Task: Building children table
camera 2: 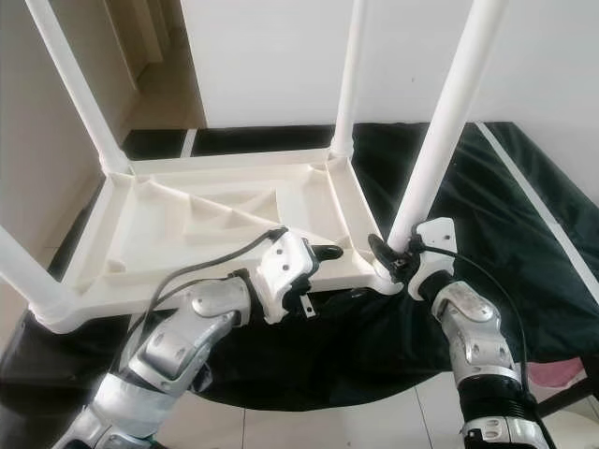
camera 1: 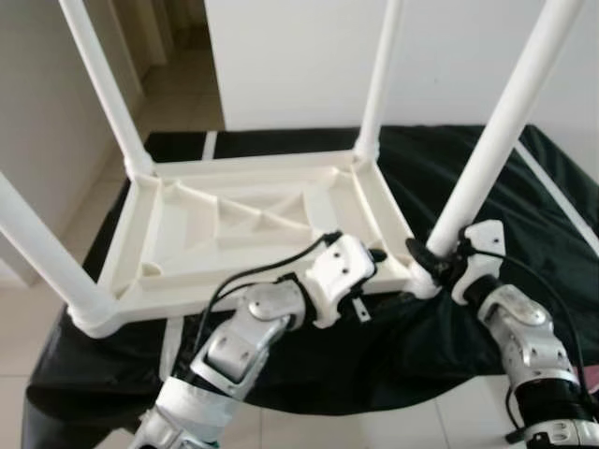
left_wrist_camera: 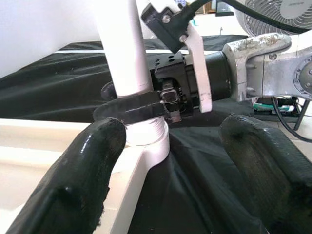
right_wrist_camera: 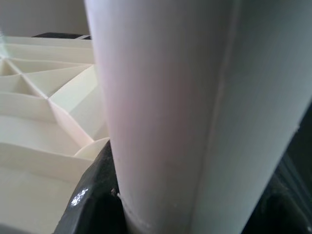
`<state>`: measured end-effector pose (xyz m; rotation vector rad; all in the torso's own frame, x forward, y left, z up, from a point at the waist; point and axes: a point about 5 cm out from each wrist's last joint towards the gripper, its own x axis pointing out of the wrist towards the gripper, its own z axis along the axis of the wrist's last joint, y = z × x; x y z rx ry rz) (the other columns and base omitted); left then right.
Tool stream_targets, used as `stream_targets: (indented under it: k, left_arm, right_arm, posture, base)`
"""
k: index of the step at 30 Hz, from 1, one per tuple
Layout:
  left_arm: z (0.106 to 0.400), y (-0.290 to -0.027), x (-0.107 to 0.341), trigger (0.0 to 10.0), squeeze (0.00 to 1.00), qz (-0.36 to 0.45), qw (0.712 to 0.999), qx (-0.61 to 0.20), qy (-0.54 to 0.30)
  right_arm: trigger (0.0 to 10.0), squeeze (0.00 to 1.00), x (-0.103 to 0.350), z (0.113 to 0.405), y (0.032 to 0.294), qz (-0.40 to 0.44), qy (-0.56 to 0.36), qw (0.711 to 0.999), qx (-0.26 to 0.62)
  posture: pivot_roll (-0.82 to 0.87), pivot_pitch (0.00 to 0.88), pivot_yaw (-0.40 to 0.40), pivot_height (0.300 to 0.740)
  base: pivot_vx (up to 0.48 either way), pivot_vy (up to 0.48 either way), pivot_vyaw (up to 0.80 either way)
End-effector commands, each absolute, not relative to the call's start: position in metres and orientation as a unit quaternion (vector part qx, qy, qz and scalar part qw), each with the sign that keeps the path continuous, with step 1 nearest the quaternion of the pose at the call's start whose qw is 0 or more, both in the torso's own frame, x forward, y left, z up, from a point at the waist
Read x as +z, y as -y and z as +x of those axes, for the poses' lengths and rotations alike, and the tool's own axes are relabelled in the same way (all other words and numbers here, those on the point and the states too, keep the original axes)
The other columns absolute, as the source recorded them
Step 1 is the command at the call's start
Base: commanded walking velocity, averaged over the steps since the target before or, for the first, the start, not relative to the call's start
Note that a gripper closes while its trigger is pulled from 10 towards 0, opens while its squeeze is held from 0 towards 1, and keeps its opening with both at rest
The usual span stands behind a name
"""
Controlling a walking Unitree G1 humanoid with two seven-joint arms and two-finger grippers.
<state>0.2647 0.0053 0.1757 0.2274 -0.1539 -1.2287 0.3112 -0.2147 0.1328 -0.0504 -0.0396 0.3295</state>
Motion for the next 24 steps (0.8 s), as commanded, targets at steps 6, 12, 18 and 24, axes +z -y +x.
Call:
stream_targets:
  k: [6,12,18,24]
  left_arm:
    - [0.265,-0.003,0.171,10.0,0.00,0.123,0.807,-0.572,0.075]
    - [0.265,-0.002,0.171,10.0,0.00,0.125,0.808,-0.571,0.077]
    - [0.264,0.000,0.176,10.0,0.00,0.119,0.805,-0.575,0.088]
    - [0.263,0.001,0.175,10.0,0.00,0.120,0.805,-0.574,0.090]
  right_arm:
    - [10.0,0.00,0.125,0.310,0.209,-0.025,-0.003,0.994,0.106]
    - [10.0,0.00,0.126,0.308,0.201,0.023,-0.001,0.999,0.043]
    - [10.0,0.00,0.126,0.300,0.185,0.046,0.005,0.994,-0.094]
    - [10.0,0.00,0.125,0.296,0.174,0.073,0.003,0.979,-0.192]
  posture:
    - [-0.07,0.000,-0.008,0.740]
    - [-0.08,0.000,-0.008,0.740]
    - [-0.08,0.000,-0.009,0.740]
    - [-0.06,0.000,-0.016,0.740]
  base:
    - [0.000,0.000,0.00]
    - [0.000,0.000,0.00]
    - [0.000,0.000,0.00]
    - [0.000,0.000,0.00]
